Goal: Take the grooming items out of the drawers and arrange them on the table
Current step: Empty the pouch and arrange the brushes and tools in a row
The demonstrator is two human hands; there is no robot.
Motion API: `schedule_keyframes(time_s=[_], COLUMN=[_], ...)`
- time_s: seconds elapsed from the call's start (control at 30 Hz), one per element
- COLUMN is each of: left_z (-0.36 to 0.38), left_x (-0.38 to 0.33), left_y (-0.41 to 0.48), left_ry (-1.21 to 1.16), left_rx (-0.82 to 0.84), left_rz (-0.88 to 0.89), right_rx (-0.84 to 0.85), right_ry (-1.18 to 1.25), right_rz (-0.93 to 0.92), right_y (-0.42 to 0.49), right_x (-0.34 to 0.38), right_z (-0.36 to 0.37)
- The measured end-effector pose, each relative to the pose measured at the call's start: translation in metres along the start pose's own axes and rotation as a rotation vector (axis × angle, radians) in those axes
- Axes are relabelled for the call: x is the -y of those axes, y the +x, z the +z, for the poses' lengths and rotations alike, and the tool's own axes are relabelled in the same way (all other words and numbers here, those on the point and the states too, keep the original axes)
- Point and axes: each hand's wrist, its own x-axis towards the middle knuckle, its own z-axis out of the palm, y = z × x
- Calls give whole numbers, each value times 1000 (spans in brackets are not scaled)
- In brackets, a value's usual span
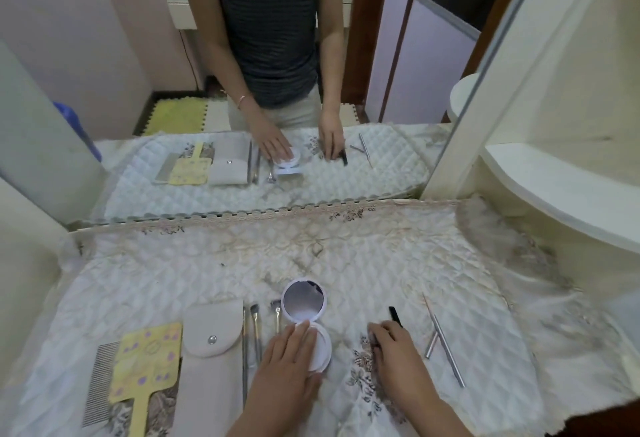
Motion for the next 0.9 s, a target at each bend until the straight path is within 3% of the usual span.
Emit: schedule_keyframes(time_s=[0.23, 0.37, 0.5, 0.63, 0.7, 0.9], left_z=[3, 1, -8, -7, 0, 7], left_x=[0, 4, 1, -16, -31, -44], left_y=[2, 0, 0, 8, 18, 44], left_ry=[-27, -34, -39, -23, -16, -1], left_rx=[-82, -6, 19, -38, -1, 75], left_rz=[21, 2, 3, 9, 50, 124], right_rx=[62, 115, 17, -177, -133, -81], right_ry=[201, 261, 337, 243, 199, 197], right_rz=[5, 2, 16, 186, 253, 208], right_y=[13, 16, 9, -3, -8, -4], right_x=[33, 47, 31, -9, -22, -15], right_z=[6, 14, 7, -12, -18, -12])
